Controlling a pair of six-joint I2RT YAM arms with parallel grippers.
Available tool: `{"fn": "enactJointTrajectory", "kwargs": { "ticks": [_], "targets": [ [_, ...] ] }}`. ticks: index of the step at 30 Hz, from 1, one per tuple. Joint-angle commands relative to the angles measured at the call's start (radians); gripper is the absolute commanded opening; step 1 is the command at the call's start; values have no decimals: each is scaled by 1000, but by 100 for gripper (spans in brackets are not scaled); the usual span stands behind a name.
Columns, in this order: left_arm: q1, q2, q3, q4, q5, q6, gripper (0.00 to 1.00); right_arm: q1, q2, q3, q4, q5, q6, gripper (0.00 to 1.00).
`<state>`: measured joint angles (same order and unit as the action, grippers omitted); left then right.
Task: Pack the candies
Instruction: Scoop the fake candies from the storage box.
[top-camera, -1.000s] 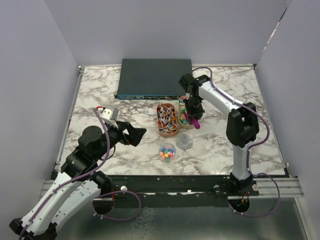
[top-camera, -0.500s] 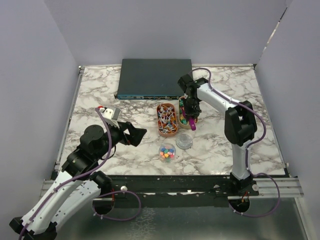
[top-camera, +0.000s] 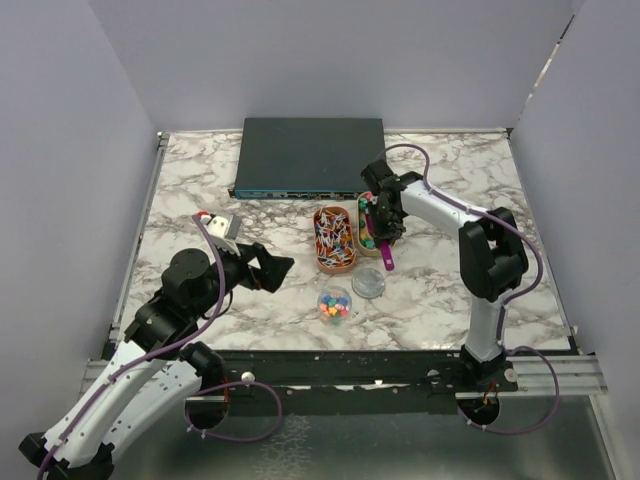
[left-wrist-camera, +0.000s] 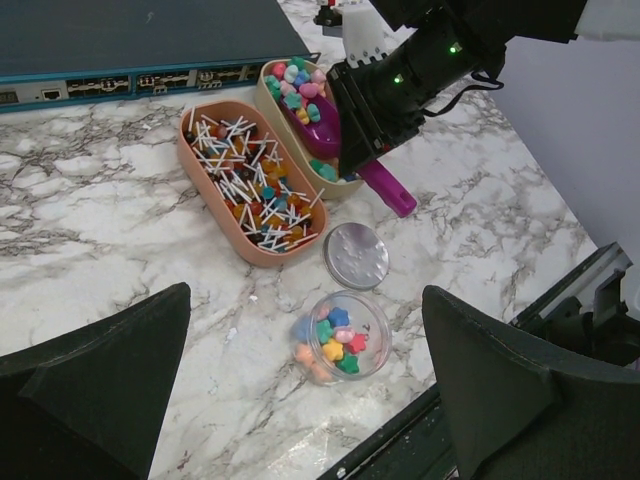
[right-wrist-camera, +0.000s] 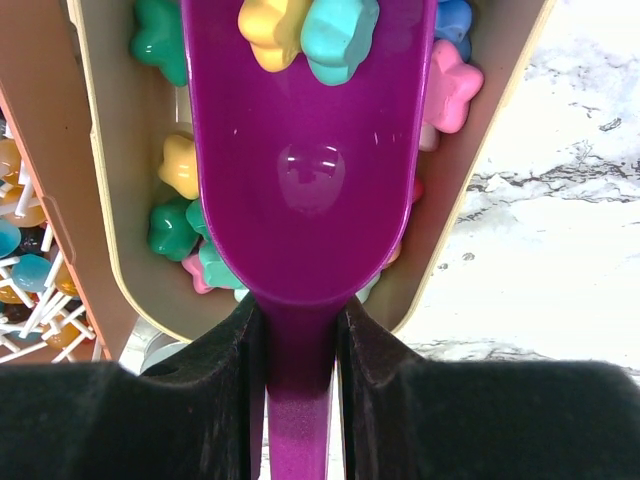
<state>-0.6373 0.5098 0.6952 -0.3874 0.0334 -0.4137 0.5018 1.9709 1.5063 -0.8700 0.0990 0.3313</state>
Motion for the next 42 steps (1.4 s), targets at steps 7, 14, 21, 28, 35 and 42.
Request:
{"fn": "enactJointTrajectory", "kwargs": {
  "ticks": [7, 14, 21, 28, 35, 42],
  "targets": [
    [2, 16, 6, -2, -24, 7, 99, -8, -154, -162, 191, 33, -48, 1],
    [2, 34, 7, -2, -22, 6, 99, -8, -264, -251, 250, 15, -88, 1],
    [2, 40, 7, 4, -15, 7, 99, -5, -394, -343, 298, -19, -153, 1],
    [3, 53, 7, 5, -17, 7, 99, 31, -538, -432, 334, -59, -241, 1],
    [2, 71, 5, 17, 17, 6, 99, 162, -651, -480, 311, -93, -380, 1],
    [2, 90, -1, 34, 57, 7, 99, 365, -692, -508, 276, -132, -525, 1]
  ]
}}
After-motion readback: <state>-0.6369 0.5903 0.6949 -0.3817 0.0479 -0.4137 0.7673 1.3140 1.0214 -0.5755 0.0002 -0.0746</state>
